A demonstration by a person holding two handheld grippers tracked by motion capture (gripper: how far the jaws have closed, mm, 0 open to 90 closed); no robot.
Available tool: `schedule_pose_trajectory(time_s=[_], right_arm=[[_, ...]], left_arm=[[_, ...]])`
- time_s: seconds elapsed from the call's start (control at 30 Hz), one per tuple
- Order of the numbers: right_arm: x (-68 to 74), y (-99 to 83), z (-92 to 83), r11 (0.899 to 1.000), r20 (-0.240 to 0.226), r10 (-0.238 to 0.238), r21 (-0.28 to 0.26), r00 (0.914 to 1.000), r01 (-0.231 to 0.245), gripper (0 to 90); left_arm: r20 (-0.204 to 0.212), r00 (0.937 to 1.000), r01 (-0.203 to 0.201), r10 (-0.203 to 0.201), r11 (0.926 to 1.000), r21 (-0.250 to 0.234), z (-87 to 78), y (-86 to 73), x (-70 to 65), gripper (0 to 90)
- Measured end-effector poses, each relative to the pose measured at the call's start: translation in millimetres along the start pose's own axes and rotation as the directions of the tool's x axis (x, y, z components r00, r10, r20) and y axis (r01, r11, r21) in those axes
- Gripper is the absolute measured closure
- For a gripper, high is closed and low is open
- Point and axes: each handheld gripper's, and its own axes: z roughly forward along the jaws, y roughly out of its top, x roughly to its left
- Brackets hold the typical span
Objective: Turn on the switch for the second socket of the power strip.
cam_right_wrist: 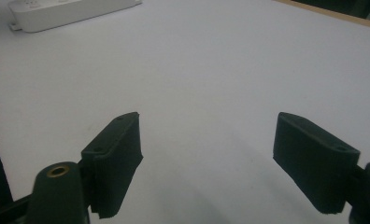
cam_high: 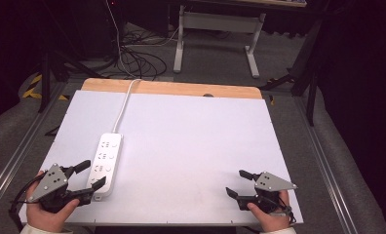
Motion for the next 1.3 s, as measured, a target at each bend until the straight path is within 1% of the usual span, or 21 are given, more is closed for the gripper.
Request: schedule_pose_trajectory(time_s=[0.07, 0.1, 0.2, 0.23, 0.27, 0.3, 0.33, 0.4, 0.47, 0.5, 0.53, 0.63, 0.7, 0.73, 0.83, 0.93, 1.0, 1.1, 1.13, 1.17, 1.3], right_arm=[[0.0, -0.2, 0.2, 1.0, 0.0, -0.001, 0.0, 1.0, 0.001, 23.9], [-0.1, -0.2, 0.2, 1.0, 0.0, 0.0, 0.0, 1.0, 0.0, 23.9], [-0.1, -0.4, 0.6, 1.0, -0.001, -0.001, 0.003, 1.0, 0.001, 23.9], [0.1, -0.4, 0.7, 1.0, -0.001, -0.001, 0.004, 1.0, 0.001, 24.1], [0.2, -0.6, 0.9, 1.0, 0.0, 0.0, 0.003, 1.0, 0.0, 24.1], [0.1, -0.7, 1.3, 1.0, 0.0, 0.001, 0.003, 1.0, -0.001, 24.1], [0.1, -0.6, 1.7, 1.0, 0.0, 0.002, 0.004, 1.0, -0.002, 24.1], [0.5, -0.4, 2.5, 1.0, -0.001, -0.002, 0.008, 1.0, 0.002, 24.2], [0.9, -0.4, 2.7, 1.0, -0.001, -0.002, 0.009, 1.0, 0.002, 24.3], [1.2, -0.4, 2.9, 1.0, 0.0, -0.005, 0.014, 1.0, 0.005, 24.3], [1.2, -0.5, 2.9, 1.0, 0.0, -0.005, 0.014, 1.0, 0.005, 24.3], [1.2, -0.5, 3.5, 1.0, 0.0, -0.006, 0.016, 1.0, 0.006, 24.3], [1.4, -0.4, 3.7, 1.0, -0.001, -0.007, 0.016, 1.0, 0.007, 24.3], [1.6, -0.4, 3.7, 1.0, -0.001, -0.009, 0.018, 1.0, 0.009, 24.3], [1.4, -0.6, 3.8, 1.0, -0.001, -0.006, 0.017, 1.0, 0.006, 24.3], [1.4, -0.7, 4.4, 1.0, 0.002, -0.005, 0.024, 1.0, 0.005, 24.5], [1.7, -0.9, 4.8, 1.0, 0.005, -0.009, 0.029, 0.9999, 0.009, 24.7], [1.8, -0.9, 5.2, 1.0, 0.004, -0.009, 0.03, 1.0, 0.009, 24.8], [1.7, -1.0, 5.3, 0.999, 0.003, -0.01, 0.031, 0.9999, 0.01, 24.8], [1.9, -0.9, 5.4, 0.999, 0.003, -0.011, 0.031, 0.9999, 0.011, 24.8], [1.7, -1.1, 5.4, 0.999, 0.003, -0.008, 0.032, 1.0, 0.008, 24.8]], left_arm=[[0.0, 1.0, 0.0, 0.0, 1.0, 0.004, -0.2, 0.6, 0.0, 29.2], [0.005, 0.9999, 0.01, -0.01, 0.9999, 0.005, -0.2, 0.8, -0.7, 30.3], [0.01, 0.9999, 0.0, 0.0, 0.9999, 0.016, -1.1, 4.0, -0.3, 32.8], [0.0, 1.0, -0.004, 0.004, 0.9998, 0.018, -2.0, 5.7, 0.1, 33.6], [0.0, 1.0, -0.004, 0.004, 0.9998, 0.018, -2.0, 5.7, 0.1, 33.7], [-0.012, 0.9999, 0.0, 0.0, 0.9997, 0.026, -3.0, 7.7, 0.5, 33.7], [-0.024, 0.9997, -0.008, 0.009, 0.9992, 0.04, -3.5, 9.6, 2.1, 33.8], [-0.025, 0.9997, 0.001, 0.0, 0.9977, 0.068, -2.7, 13.1, 4.8, 35.6], [-0.023, 0.9997, 0.012, -0.011, 0.9976, 0.068, -2.2, 14.2, 5.3, 36.1], [-0.017, 0.9998, 0.011, -0.01, 0.9973, 0.072, -2.4, 15.8, 6.6, 36.1], [-0.007, 0.9998, 0.022, -0.021, 0.9976, 0.066, -2.8, 19.2, 8.5, 36.3], [0.002, 0.9993, 0.038, -0.039, 0.9976, 0.058, -3.0, 24.0, 10.5, 37.4], [0.003, 0.9995, 0.032, -0.032, 0.9977, 0.06, -3.0, 25.5, 11.7, 37.8], [0.007, 0.999, 0.043, -0.043, 0.9975, 0.057, -2.3, 26.5, 11.6, 37.8], [0.004, 0.9989, 0.047, -0.047, 0.9974, 0.055, 1.1, 30.4, 14.4, 35.4], [0.013, 0.9985, 0.053, -0.053, 0.997, 0.057, 2.5, 32.3, 15.4, 35.2], [0.014, 0.9989, 0.043, -0.044, 0.9975, 0.056, 4.4, 36.0, 17.9, 35.5], [0.018, 0.9985, 0.051, -0.052, 0.9973, 0.052, 7.3, 38.8, 18.7, 35.7], [0.021, 0.9986, 0.046, -0.048, 0.9975, 0.052, 8.5, 40.6, 19.0, 35.8], [0.018, 0.9993, 0.031, -0.032, 0.9981, 0.054, 9.6, 42.3, 19.7, 35.9], [0.021, 0.9994, 0.027, -0.028, 0.9983, 0.051, 12.3, 47.6, 22.1, 36.3]])
